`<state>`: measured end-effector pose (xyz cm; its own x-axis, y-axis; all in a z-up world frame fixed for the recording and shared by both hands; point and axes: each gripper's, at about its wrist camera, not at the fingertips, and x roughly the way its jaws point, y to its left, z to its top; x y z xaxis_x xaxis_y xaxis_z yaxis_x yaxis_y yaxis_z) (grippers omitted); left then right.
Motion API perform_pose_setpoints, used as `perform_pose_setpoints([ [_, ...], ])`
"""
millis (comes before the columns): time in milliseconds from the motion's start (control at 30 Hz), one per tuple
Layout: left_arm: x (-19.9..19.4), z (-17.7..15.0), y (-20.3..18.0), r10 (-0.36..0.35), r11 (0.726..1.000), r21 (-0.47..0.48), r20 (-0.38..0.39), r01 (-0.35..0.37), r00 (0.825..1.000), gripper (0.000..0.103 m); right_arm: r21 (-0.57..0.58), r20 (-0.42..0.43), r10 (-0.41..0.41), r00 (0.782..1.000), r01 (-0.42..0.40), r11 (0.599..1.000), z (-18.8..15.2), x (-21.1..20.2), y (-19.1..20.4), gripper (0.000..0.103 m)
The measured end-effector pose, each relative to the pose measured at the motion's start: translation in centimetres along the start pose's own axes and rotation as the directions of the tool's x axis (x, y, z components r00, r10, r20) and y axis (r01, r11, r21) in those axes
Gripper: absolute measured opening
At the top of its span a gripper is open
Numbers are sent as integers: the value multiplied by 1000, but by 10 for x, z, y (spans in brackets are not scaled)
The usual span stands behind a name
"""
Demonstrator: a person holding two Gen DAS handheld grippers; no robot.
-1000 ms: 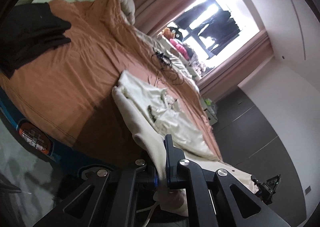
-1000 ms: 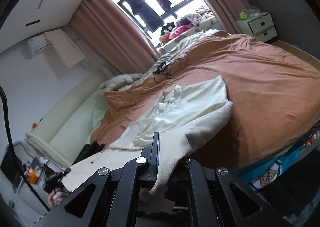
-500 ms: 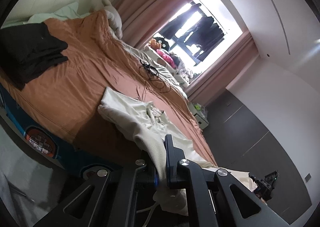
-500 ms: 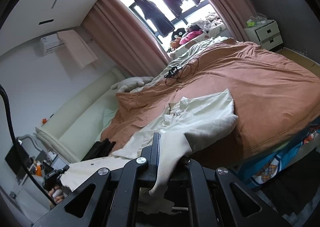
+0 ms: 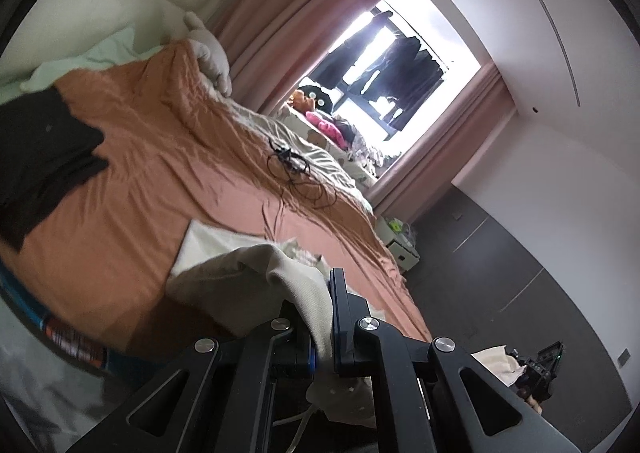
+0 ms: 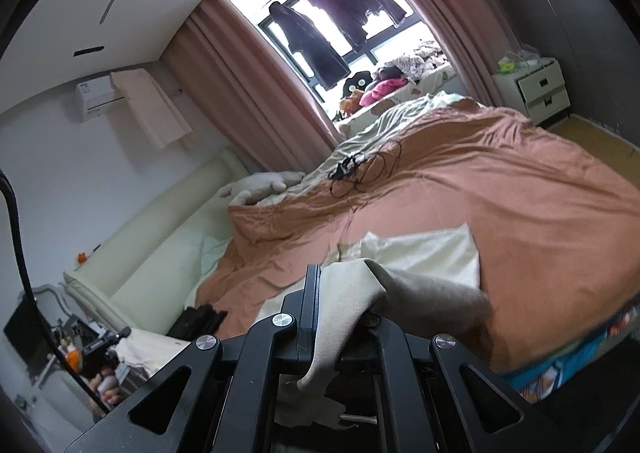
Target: Fold large clothes
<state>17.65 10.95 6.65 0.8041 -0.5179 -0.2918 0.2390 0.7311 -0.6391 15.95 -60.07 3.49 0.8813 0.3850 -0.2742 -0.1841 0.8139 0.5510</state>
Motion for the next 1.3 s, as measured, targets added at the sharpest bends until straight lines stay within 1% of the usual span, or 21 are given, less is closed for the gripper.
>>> perform_pose_setpoints([
  [200,44,41,-12,14,999,31,7,-14,1000,5,-21,-3,-30,1000,30,999,43,45,-7,4],
  [367,90,66,-13,52,998,47,-3,-51,999,5,-25,-21,-69,997,68,997,65,85,-20,5],
  [467,123,79,-6,75,996,50,-18,-74,997,5,-14,-36,-88,995,87,996,75,112,-35,5],
  [567,159,89,6,110,993,46,-45,-108,993,5,6,-69,-110,991,111,994,82,146,-53,5],
  [667,199,91,23,159,987,50,-79,-156,984,5,5,-98,-136,986,137,991,84,175,-67,5],
  [767,227,90,41,191,981,41,-111,-188,975,5,29,-138,-146,980,151,988,83,209,-85,5],
  [867,259,85,69,230,973,15,-159,-231,960,5,46,-177,-157,972,168,985,77,241,-101,5],
  [967,283,78,91,258,965,-2,-199,-263,945,5,61,-216,-170,961,187,980,68,269,-115,5],
  [1133,322,64,127,308,945,-21,-276,-326,911,6,73,-282,-206,937,235,969,51,309,-140,5],
  [1233,344,52,145,342,930,-18,-326,-368,881,6,70,-320,-239,917,274,959,43,327,-152,7],
  [1267,350,48,151,352,924,-19,-347,-382,869,10,62,-343,-255,904,293,954,40,335,-155,11],
  [1300,358,44,158,360,918,-19,-379,-396,853,18,58,-360,-270,893,310,949,39,341,-158,18],
])
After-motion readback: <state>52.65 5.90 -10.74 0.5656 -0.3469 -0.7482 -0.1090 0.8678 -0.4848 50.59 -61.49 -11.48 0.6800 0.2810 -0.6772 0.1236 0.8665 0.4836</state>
